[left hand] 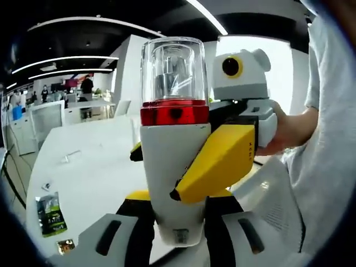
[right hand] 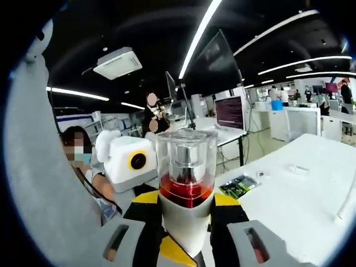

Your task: Arrange the skincare products in the storage area until every visible bottle or jar stands upright without overlapping.

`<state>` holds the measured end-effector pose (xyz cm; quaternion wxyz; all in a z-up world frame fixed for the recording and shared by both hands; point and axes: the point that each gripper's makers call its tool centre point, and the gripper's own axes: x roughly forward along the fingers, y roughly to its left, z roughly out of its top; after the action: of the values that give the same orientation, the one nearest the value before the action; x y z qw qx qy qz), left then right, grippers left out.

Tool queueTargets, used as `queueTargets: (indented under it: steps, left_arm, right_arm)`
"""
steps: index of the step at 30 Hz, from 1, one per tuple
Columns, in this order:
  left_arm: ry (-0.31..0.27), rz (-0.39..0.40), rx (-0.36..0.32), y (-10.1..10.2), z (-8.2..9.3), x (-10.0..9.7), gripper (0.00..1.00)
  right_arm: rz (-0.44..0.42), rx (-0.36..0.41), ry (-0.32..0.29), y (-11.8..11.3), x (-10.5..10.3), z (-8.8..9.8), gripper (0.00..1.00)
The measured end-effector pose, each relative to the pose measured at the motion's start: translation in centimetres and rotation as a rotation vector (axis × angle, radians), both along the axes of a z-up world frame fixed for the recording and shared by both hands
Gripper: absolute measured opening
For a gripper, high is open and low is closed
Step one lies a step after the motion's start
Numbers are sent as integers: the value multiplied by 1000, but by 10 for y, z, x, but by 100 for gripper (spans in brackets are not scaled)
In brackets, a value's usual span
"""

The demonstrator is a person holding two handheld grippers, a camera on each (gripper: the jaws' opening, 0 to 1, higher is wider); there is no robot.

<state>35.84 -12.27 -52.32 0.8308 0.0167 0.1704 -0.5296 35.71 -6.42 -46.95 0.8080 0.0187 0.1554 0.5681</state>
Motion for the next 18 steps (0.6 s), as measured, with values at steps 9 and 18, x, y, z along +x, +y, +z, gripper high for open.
queueTargets:
  steps: [9, 18]
  left_arm:
    - [-2, -27, -5, 0, 1, -5, 31]
    - [153, -53, -64, 2, 1, -9, 30]
  right_arm:
    - [48, 16, 6, 3, -7, 1, 26]
    - [2, 72, 144, 5, 2, -3, 28]
